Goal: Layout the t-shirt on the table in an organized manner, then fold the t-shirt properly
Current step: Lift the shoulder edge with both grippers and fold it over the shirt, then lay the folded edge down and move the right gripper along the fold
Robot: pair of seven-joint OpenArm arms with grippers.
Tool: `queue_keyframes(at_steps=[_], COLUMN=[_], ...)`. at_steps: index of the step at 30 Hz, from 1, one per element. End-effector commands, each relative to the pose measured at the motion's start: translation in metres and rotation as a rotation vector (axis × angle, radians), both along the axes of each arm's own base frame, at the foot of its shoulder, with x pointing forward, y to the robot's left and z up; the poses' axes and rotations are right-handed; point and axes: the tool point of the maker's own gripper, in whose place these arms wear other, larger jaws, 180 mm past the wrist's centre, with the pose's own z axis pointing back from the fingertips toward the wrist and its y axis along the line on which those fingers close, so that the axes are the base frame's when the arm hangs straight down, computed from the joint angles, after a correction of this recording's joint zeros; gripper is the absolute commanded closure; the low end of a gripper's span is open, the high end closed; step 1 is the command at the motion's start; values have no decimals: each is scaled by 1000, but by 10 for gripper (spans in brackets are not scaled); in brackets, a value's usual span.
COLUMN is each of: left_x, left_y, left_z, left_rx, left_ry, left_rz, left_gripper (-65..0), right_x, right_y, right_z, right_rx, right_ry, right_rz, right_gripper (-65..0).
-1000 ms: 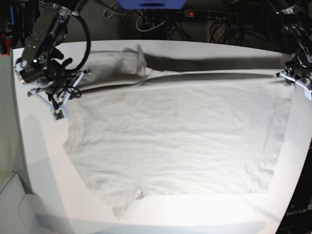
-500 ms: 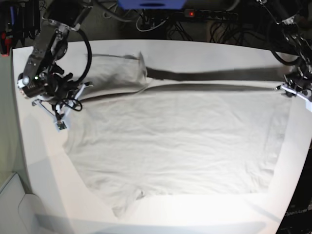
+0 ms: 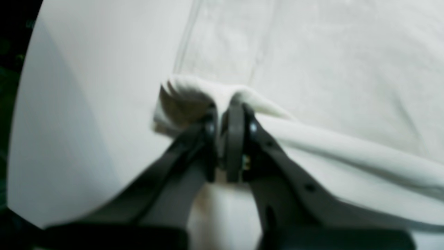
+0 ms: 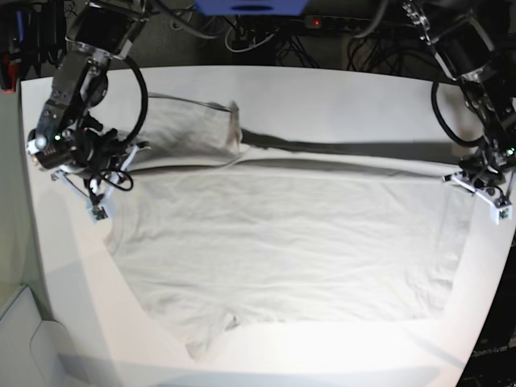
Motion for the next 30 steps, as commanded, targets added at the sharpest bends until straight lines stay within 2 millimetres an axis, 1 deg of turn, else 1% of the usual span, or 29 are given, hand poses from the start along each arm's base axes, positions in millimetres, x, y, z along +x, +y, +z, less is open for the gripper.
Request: queue_keyframes(at_steps=[1, 6, 10, 14, 16, 19, 21, 24, 25, 26, 27, 30], left_x=[13, 24, 22, 26, 26, 32, 31, 31, 30, 29, 29, 28], left_y=[12, 15, 18, 18, 18, 18, 18, 18, 18, 19, 19, 20], left_z=[18, 11, 4, 5, 4, 9, 8, 7, 7, 7, 7, 7], left_rx=[41, 35, 45, 42, 38, 39, 39, 39, 41, 40, 40, 39], left_ry=[-52, -68, -38, -43, -41, -56, -54, -51, -49, -48, -48, -49], left_rz=[6, 16, 22, 23, 24, 24, 23, 23, 23, 24, 24, 30], left_gripper=[-12, -12, -13, -13, -14, -15, -18, -20, -24, -44, -84, -254], right_x=[9, 12, 18, 25, 26, 30, 31, 33, 34, 33, 34, 33], right_y=[-3, -3, -1, 9, 13, 18, 19, 15, 15, 15, 15, 13], right_z=[11, 14, 18, 22, 19, 16, 8, 7, 7, 7, 8, 9], right_rx=[-14, -14, -7, -9, -4, 8, 23, 16, 17, 16, 15, 13], right_ry=[-44, -55, -83, -96, -88, -77, -51, -46, -46, -46, -52, -49], right_rz=[14, 14, 17, 54, 66, 77, 78, 79, 79, 79, 79, 74], right_gripper=[0, 0, 0, 0, 0, 0, 0, -3, -17, -42, -76, -186])
